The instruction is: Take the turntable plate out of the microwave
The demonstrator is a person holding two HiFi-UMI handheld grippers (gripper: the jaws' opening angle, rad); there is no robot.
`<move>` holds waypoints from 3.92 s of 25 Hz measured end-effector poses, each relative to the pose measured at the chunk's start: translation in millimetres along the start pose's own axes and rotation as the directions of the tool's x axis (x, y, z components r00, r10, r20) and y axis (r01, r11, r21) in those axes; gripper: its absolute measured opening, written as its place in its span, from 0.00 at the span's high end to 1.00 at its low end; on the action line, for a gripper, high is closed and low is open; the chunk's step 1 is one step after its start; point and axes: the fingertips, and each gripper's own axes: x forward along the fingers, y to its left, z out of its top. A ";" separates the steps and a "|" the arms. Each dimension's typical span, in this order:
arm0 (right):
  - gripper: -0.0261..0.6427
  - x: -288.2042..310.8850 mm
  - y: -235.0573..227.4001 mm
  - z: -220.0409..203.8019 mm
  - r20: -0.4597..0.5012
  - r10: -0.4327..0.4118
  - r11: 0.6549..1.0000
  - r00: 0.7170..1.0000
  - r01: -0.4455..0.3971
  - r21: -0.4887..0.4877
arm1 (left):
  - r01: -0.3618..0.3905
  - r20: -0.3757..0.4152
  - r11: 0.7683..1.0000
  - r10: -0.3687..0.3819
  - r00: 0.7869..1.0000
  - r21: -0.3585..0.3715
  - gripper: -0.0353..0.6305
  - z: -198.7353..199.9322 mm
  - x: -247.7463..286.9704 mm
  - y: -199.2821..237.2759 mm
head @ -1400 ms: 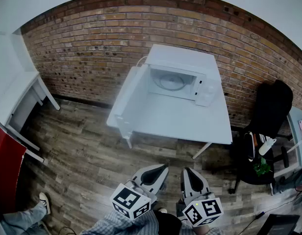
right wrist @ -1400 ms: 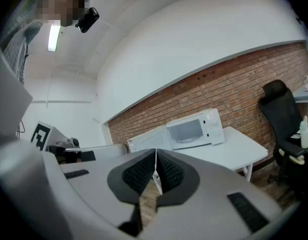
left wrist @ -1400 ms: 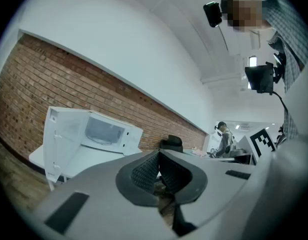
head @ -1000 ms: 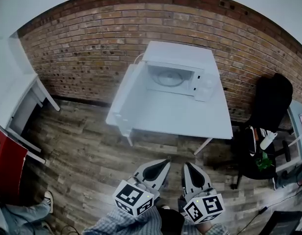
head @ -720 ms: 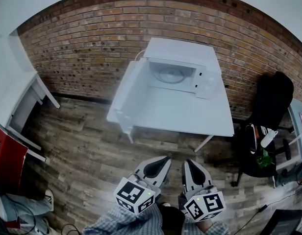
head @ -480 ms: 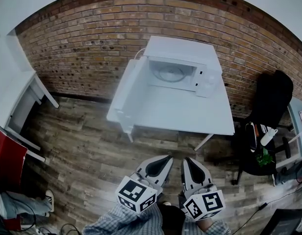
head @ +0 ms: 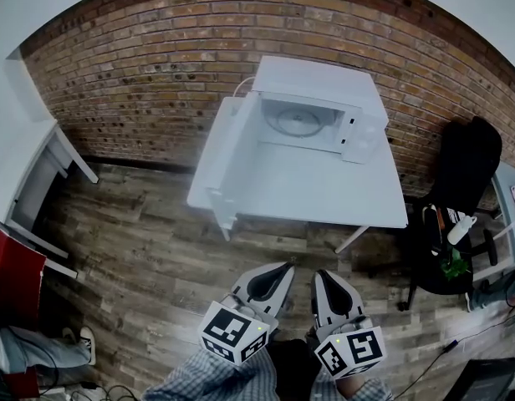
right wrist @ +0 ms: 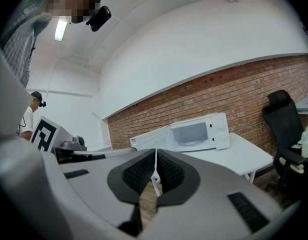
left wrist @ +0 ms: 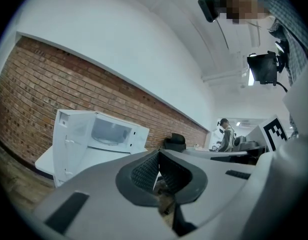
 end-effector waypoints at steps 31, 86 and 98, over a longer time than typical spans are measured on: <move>0.93 194.5 -194.4 31.3 -0.082 0.096 0.995 0.992 -0.093 0.041 | -0.143 -0.051 0.990 0.143 0.988 -0.011 0.93 22.5 234.0 125.6; 0.77 498.9 -333.0 -57.5 -0.344 -0.089 0.678 0.935 0.310 0.667 | -0.202 -0.222 0.971 0.171 0.960 -0.128 0.93 23.4 361.4 325.5; 0.81 499.9 -344.4 -61.3 -0.403 -0.118 0.631 0.907 0.382 0.675 | -0.224 -0.223 0.961 0.185 0.957 -0.162 0.93 19.2 371.2 335.5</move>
